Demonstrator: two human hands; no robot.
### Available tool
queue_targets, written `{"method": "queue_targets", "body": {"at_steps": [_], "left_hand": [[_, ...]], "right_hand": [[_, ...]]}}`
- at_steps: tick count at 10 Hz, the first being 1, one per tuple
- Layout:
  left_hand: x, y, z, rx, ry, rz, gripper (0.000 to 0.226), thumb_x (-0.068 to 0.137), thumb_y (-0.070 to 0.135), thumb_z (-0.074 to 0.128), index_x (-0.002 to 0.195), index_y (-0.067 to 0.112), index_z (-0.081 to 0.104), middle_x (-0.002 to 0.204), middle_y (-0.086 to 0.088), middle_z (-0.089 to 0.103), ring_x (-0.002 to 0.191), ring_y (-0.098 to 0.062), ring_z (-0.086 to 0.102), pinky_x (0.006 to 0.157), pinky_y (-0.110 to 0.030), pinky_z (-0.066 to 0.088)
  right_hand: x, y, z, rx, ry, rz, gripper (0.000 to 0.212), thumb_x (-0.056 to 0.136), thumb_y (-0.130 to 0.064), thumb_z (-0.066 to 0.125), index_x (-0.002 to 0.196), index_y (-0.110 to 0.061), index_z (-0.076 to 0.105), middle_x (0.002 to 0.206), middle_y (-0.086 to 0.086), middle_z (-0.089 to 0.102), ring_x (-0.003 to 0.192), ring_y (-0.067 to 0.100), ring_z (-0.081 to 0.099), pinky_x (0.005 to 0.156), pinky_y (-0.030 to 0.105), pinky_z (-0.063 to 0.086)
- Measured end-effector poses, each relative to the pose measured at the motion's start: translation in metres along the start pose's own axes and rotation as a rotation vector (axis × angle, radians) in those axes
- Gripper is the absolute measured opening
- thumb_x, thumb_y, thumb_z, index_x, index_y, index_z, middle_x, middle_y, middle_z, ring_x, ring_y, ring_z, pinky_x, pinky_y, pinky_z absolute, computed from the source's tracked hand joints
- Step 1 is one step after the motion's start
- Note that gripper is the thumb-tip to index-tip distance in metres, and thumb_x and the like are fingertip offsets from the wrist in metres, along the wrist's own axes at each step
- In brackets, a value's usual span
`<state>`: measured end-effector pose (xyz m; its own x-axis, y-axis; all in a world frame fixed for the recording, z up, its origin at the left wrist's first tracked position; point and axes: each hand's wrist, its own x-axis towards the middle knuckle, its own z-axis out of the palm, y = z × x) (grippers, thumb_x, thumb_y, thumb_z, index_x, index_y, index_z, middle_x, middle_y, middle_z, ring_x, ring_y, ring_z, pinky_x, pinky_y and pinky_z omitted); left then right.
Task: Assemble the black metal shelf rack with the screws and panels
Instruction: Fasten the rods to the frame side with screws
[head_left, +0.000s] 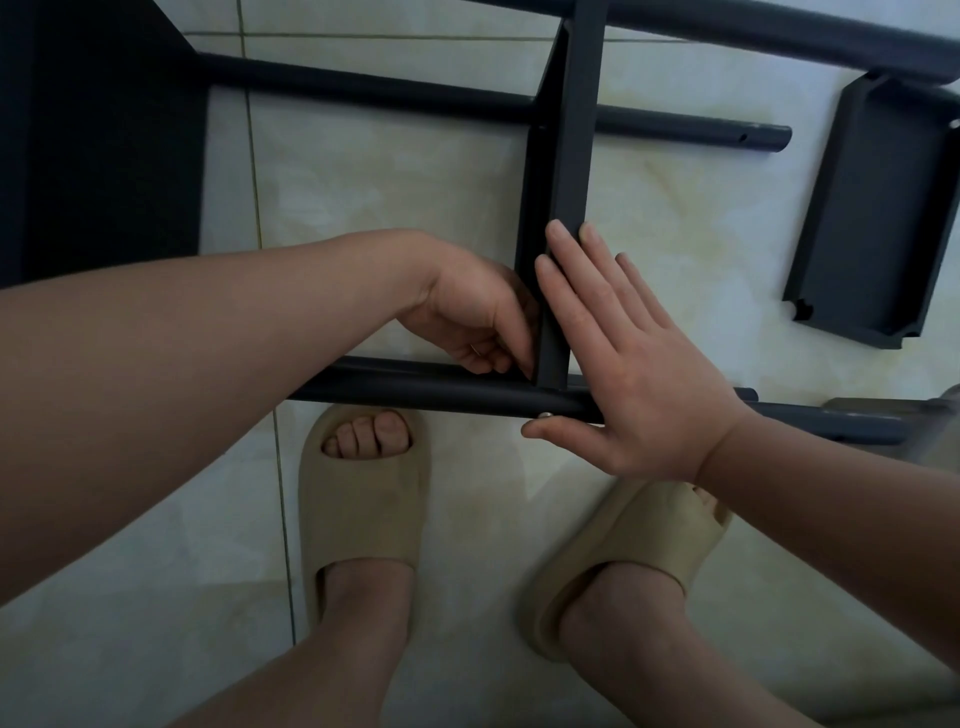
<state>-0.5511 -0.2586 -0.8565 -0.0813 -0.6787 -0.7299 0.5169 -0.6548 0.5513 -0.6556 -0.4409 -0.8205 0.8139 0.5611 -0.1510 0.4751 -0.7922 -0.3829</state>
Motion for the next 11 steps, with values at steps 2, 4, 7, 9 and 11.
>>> {"method": "queue_targets", "body": {"at_steps": [2,4,7,9,11], "left_hand": [[-0.0009,-0.001,-0.0013,-0.001,-0.018,0.003,0.016,0.088,-0.004,0.06,0.094,0.011,0.065,0.082,-0.004,0.061,0.078,-0.014,0.054,0.073,-0.026,0.043],[-0.0018,-0.0042,-0.003,-0.002,-0.044,-0.08,0.014,0.091,0.01,0.06,0.103,0.012,0.068,0.089,-0.001,0.066,0.075,-0.014,0.055,0.079,-0.03,0.044],[0.0025,-0.0042,-0.0001,-0.02,0.011,-0.03,0.015,0.091,0.0,0.06,0.085,0.012,0.067,0.072,0.001,0.064,0.068,-0.011,0.052,0.068,-0.024,0.042],[0.0024,-0.005,-0.0004,-0.044,-0.003,-0.01,0.017,0.09,-0.003,0.06,0.085,0.011,0.067,0.075,-0.002,0.062,0.07,-0.012,0.053,0.068,-0.023,0.044],[0.0005,-0.0052,-0.0031,-0.032,-0.021,-0.037,0.019,0.089,-0.001,0.061,0.085,0.016,0.069,0.078,0.001,0.064,0.074,-0.011,0.055,0.073,-0.025,0.045]], "right_hand": [[-0.0001,-0.0002,-0.0001,0.0,-0.001,0.001,0.105,0.092,-0.07,0.05,0.16,0.001,0.014,0.169,0.019,0.004,0.157,0.037,-0.001,0.123,0.06,0.019],[0.0,0.0,0.0003,0.003,0.005,0.0,0.105,0.092,-0.071,0.049,0.16,0.001,0.015,0.169,0.02,0.004,0.157,0.037,-0.001,0.123,0.061,0.018],[0.0001,0.0,0.0012,0.004,0.007,-0.003,0.104,0.092,-0.07,0.049,0.16,0.001,0.014,0.169,0.02,0.004,0.157,0.038,0.0,0.122,0.061,0.019],[0.0,0.0005,0.0012,0.002,0.005,-0.005,0.104,0.093,-0.07,0.049,0.16,0.001,0.014,0.169,0.02,0.004,0.157,0.038,-0.001,0.122,0.061,0.019],[-0.0001,0.0005,0.0011,0.003,0.006,-0.004,0.104,0.092,-0.07,0.049,0.16,0.001,0.014,0.169,0.02,0.004,0.157,0.038,-0.001,0.122,0.061,0.02]]}}
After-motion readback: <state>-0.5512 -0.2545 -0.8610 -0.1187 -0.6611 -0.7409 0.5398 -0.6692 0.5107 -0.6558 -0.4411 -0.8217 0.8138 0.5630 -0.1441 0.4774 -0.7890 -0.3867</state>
